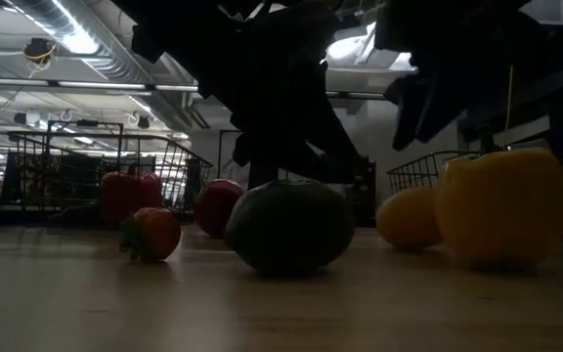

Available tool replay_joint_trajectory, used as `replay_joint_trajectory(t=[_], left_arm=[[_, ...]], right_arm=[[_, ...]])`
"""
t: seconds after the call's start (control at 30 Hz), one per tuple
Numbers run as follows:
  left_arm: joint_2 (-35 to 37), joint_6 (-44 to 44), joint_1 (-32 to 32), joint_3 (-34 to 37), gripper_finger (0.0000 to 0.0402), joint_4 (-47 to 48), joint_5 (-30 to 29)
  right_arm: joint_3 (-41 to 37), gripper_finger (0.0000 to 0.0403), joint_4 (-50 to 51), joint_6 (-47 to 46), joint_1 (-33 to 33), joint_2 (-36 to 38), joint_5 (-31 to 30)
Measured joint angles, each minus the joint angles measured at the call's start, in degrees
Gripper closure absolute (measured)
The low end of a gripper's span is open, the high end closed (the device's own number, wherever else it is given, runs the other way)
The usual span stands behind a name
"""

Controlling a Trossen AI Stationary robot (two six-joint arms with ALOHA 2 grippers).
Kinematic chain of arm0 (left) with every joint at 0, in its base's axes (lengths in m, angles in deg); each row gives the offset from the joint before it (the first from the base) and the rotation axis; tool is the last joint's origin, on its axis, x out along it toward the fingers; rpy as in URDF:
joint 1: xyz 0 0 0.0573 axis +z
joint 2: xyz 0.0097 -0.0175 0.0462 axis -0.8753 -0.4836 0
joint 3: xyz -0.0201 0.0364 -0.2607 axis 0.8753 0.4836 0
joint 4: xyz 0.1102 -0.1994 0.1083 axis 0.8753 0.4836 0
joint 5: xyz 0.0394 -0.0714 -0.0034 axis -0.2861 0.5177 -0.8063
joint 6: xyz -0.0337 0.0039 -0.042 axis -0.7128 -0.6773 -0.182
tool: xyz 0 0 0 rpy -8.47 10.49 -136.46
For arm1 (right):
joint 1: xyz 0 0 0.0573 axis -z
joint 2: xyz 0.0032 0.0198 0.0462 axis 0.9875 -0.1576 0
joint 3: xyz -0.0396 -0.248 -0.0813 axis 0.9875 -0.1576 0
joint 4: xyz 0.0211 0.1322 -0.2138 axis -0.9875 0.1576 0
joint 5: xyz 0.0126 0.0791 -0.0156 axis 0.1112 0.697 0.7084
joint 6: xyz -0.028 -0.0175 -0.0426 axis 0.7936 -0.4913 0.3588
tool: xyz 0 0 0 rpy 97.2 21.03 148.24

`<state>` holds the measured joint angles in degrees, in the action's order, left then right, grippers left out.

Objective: Sort produce into baskets
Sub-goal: Put the bottom lemon into the right gold wire basket

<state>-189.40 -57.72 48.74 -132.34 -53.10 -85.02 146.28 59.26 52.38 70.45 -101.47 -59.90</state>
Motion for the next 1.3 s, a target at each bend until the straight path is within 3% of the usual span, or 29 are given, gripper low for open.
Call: replay_joint_trajectory(t=[0.17,0.4,0.67,0.8,1.0,1.3], left_arm=[[0.0,0.0,0.0,0.0,0.0183,0.0,0.0],[0.0,-0.1,0.0,0.0,0.0182,0.0,0.0],[0.0,-0.1,0.0,0.0,0.0182,0.0,0.0],[0.0,0.1,0.0,0.0,0.0182,0.0,0.0],[0.0,2.6,0.0,0.0,0.0182,0.0,0.0],[0.0,2.7,0.0,0.0,0.0182,0.0,0.0]], right_arm=[[-2.6,0.0166,-4.7,-0.8,0.0,0.0,0.0],[-5.1,0.0166,-6.8,-9.7,0.0,0.0,-3.6],[-5.1,0.0166,-5.8,-34.8,0.0,0.0,-4.9],[-5.1,0.0166,-4.1,-37.8,0.0,0.0,-1.6],[-5.1,0.0166,-3.9,-24.0,0.0,0.0,3.2],[-5.1,0.0166,-3.9,4.5,0.0,0.0,3.5]])
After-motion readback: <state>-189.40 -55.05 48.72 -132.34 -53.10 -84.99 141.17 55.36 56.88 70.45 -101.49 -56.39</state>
